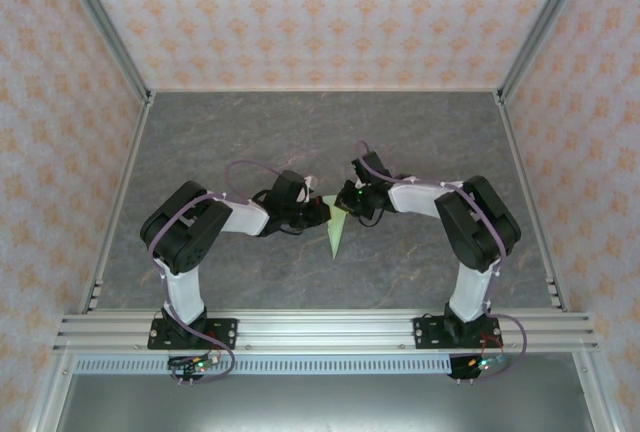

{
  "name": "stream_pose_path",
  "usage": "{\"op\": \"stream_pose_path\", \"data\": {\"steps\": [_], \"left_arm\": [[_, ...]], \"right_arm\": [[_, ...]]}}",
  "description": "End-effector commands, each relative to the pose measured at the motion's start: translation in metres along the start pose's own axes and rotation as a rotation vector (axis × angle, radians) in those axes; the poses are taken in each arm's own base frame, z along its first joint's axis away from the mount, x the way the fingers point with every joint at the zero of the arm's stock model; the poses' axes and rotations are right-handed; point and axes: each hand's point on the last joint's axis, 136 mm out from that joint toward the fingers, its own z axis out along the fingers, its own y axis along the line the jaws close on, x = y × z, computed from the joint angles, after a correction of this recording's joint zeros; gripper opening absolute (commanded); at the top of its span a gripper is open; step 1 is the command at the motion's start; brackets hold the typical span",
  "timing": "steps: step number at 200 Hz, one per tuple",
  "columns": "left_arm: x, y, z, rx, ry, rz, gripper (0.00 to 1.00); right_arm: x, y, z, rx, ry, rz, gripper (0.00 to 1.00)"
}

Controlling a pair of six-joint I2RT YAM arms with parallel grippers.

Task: Fold a paper plane with a square sheet of paper (fold left side to right side)
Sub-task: Fold the wing for the fifth time at the center of the table.

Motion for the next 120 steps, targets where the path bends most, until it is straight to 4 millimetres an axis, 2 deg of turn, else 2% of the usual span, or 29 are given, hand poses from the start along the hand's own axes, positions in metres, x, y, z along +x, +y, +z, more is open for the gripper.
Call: {"op": "stream_pose_path", "data": {"steps": [1, 46, 79, 102, 120], "left_arm": [[0.004, 0.022, -0.003, -0.091, 0.005, -0.014, 0.0], [0.003, 0.017, -0.004, -0.074, 0.0, -0.013, 0.0], [-0.002, 0.002, -0.016, -0.041, -0.019, 0.003, 0.0], [-0.006, -0.009, -0.031, -0.041, -0.04, 0.027, 0.09], [-0.008, -0.016, -0.045, -0.04, -0.059, 0.049, 0.25]], "right_arm": [[0.006, -0.023, 0.009, 0.069, 0.003, 0.0, 0.14], [0.013, -0.038, 0.014, 0.104, 0.015, 0.011, 0.13], [0.018, -0.049, 0.016, 0.131, 0.024, 0.021, 0.13], [0.021, -0.056, 0.017, 0.157, 0.03, 0.023, 0.13], [0.022, -0.061, 0.018, 0.179, 0.037, 0.021, 0.13]]}}
